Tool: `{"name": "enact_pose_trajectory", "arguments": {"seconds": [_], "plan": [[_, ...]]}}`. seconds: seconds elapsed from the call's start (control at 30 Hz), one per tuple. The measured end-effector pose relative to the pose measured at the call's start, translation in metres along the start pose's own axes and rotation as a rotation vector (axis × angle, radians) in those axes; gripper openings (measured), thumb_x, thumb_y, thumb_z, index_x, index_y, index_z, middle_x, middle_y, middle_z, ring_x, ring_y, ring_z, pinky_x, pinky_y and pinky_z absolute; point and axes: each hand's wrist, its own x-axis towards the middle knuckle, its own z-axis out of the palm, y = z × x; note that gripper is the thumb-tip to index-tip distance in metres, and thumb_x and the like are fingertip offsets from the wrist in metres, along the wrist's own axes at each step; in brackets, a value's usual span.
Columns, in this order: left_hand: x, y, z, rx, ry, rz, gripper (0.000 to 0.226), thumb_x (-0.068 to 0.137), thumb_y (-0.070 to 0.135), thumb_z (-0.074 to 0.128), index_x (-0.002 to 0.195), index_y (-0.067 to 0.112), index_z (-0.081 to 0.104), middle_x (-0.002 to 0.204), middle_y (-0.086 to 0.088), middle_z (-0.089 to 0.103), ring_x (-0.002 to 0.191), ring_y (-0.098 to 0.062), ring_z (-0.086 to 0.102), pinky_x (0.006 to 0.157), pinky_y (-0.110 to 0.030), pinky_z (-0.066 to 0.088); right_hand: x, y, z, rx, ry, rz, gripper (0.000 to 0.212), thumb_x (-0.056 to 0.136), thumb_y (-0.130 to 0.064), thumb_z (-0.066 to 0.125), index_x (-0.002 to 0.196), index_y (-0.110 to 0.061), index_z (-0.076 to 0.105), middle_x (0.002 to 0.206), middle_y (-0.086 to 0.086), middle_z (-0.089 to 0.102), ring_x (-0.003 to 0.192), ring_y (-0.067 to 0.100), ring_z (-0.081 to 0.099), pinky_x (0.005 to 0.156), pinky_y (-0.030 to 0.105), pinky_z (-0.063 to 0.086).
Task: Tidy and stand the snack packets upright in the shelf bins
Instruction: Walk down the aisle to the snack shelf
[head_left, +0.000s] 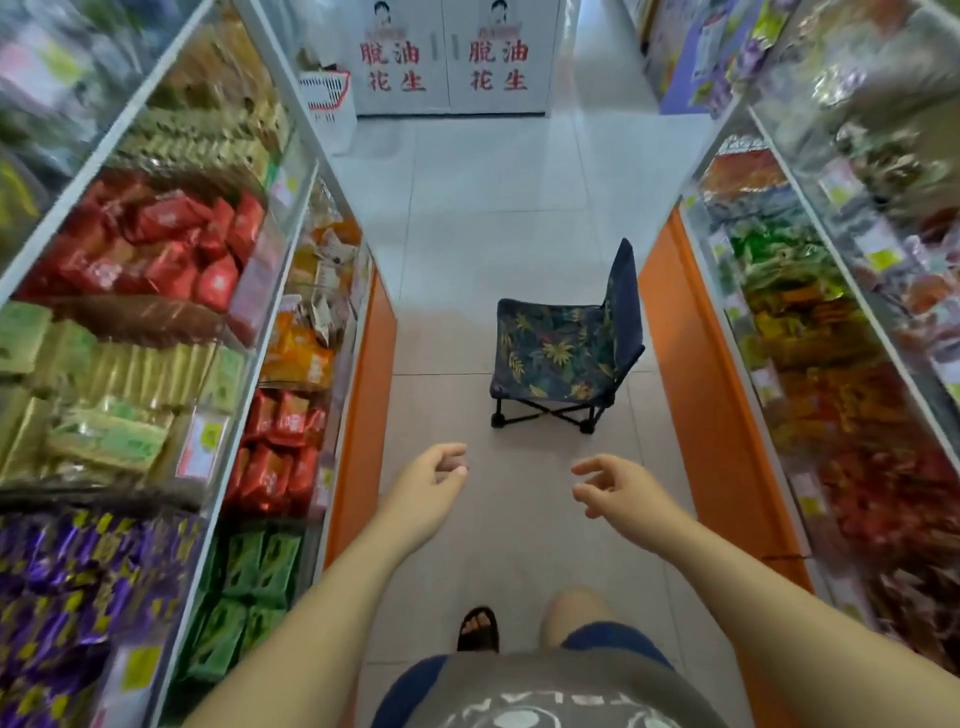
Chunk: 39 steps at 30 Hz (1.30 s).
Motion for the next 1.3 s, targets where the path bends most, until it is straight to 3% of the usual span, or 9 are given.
{"name": "enact_pose_trajectory", "arguments": {"seconds": [0.2,0.47,0.57,0.73,0.87,0.97,1.03,1.13,1.3], "plan": [[0.096,0.057,-0.018,-0.017,0.004,0.032,0.032,0.098,0.023,0.047,0.13,0.025,0.049,0.121,0.007,0.057,0.113,-0.011,0.054,0.093,-0.024,0.041,0.088,-0.027,-0.046,-0.024,-0.02,0.014,0.026,0.094,-0.021,0.053,0.12,-0.015,0.054,0.092,0.0,0.065,0.078,0.006,0.062,0.055,0.01,0.042],[0.193,0.102,-0.04,-0.057,0.079,-0.062,0.029,0.098,0.022,0.047,0.127,0.027,0.05,0.12,0.007,0.057,0.11,-0.01,0.055,0.087,-0.023,0.044,0.218,-0.088,-0.117,-0.163,-0.096,-0.056,0.029,0.093,-0.026,0.055,0.12,-0.016,0.056,0.091,0.0,0.065,0.079,0.012,0.062,0.064,0.02,0.047],[0.211,0.098,-0.054,-0.112,0.139,-0.128,0.028,0.098,0.022,0.047,0.125,0.027,0.051,0.119,0.005,0.058,0.109,-0.012,0.055,0.088,-0.026,0.045,0.258,-0.129,-0.128,-0.203,-0.143,-0.115,0.03,0.094,-0.026,0.054,0.121,-0.015,0.055,0.092,0.001,0.064,0.076,0.013,0.061,0.058,0.019,0.045],[0.222,0.073,-0.082,-0.184,0.197,-0.251,0.026,0.097,0.021,0.049,0.121,0.031,0.051,0.12,0.004,0.057,0.111,-0.011,0.054,0.092,-0.026,0.046,0.308,-0.197,-0.123,-0.252,-0.233,-0.209,0.026,0.095,-0.028,0.052,0.119,-0.018,0.054,0.091,0.0,0.064,0.072,0.012,0.062,0.049,0.012,0.043],[0.238,0.053,-0.116,-0.208,0.271,-0.303,0.027,0.097,0.019,0.049,0.123,0.026,0.053,0.118,0.004,0.058,0.107,-0.008,0.054,0.076,-0.012,0.04,0.346,-0.241,-0.099,-0.272,-0.295,-0.253,0.029,0.095,-0.029,0.052,0.122,-0.018,0.054,0.097,0.003,0.067,0.084,0.011,0.064,0.07,0.023,0.051],[0.259,0.047,-0.145,-0.212,0.288,-0.329,0.027,0.098,0.022,0.048,0.123,0.028,0.052,0.119,0.007,0.057,0.111,-0.008,0.053,0.086,-0.019,0.041,0.372,-0.27,-0.079,-0.305,-0.341,-0.257,0.03,0.095,-0.029,0.052,0.122,-0.017,0.054,0.099,0.002,0.066,0.084,0.011,0.064,0.075,0.026,0.052],[0.277,0.05,-0.168,-0.212,0.307,-0.327,0.026,0.098,0.021,0.049,0.122,0.029,0.052,0.119,0.007,0.057,0.115,-0.009,0.052,0.094,-0.023,0.04,0.386,-0.289,-0.067,-0.324,-0.366,-0.256,0.028,0.095,-0.028,0.051,0.12,-0.017,0.053,0.1,0.003,0.065,0.084,0.012,0.063,0.075,0.025,0.052],[0.304,0.065,-0.202,-0.189,0.326,-0.285,0.029,0.098,0.018,0.047,0.126,0.024,0.052,0.118,0.008,0.055,0.11,-0.006,0.051,0.091,-0.019,0.037,0.405,-0.312,-0.057,-0.334,-0.383,-0.257,0.025,0.095,-0.026,0.051,0.119,-0.019,0.054,0.099,0.003,0.065,0.084,0.012,0.063,0.065,0.018,0.048],[0.344,0.089,-0.24,-0.19,0.34,-0.227,0.03,0.098,0.02,0.048,0.127,0.024,0.052,0.112,0.011,0.055,0.105,-0.003,0.051,0.087,-0.017,0.036,0.439,-0.336,-0.055,-0.371,-0.402,-0.238,0.025,0.095,-0.024,0.051,0.119,-0.017,0.054,0.091,-0.001,0.063,0.082,0.012,0.063,0.069,0.026,0.053]]}}
